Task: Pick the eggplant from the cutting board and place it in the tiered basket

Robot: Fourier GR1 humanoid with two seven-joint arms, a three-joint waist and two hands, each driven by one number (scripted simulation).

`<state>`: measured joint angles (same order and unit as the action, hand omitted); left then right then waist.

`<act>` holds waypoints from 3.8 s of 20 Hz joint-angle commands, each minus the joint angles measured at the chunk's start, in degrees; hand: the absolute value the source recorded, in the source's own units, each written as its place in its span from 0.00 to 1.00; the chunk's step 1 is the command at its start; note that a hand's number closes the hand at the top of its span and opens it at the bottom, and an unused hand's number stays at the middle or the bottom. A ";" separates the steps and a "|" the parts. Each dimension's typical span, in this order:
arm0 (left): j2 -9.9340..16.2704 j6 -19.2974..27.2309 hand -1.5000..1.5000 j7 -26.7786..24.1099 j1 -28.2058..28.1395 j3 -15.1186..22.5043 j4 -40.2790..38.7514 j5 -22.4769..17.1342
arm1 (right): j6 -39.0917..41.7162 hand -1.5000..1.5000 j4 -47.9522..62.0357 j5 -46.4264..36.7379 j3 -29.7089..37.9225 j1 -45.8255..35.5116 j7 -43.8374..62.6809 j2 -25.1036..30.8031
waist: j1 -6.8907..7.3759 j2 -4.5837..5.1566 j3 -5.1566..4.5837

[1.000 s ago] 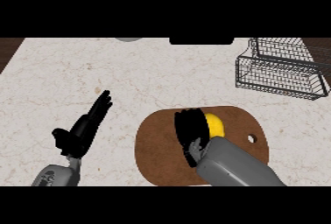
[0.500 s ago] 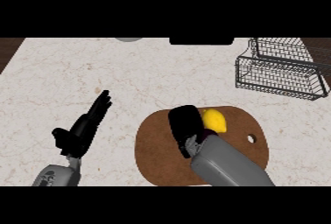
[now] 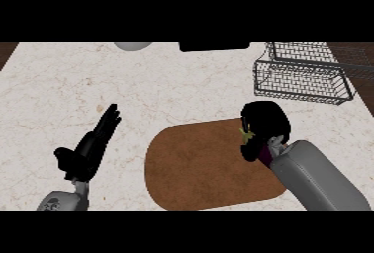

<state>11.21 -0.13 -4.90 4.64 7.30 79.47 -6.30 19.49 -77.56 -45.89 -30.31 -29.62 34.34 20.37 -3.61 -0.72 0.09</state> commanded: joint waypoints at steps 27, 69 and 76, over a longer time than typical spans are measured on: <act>-1.40 -3.27 0.50 -2.47 2.58 1.47 -2.84 1.84 | 11.16 1.00 38.31 33.85 48.94 -19.13 -42.69 44.29 | 6.11 1.26 -0.13; -1.69 -5.99 0.50 -1.94 2.06 -1.43 -3.69 3.36 | 5.28 0.00 65.25 35.89 53.33 -45.45 -18.69 18.06 | 4.90 1.13 -0.09; -2.34 -4.99 0.50 -0.33 3.08 -2.00 -2.40 3.07 | -8.83 0.00 60.24 33.45 53.38 -42.27 -21.49 26.82 | 4.09 1.09 -0.08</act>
<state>8.59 -4.88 -4.99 7.42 5.62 77.34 -3.28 17.21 -15.36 -11.32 22.93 -73.60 13.96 43.22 0.91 0.34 -0.01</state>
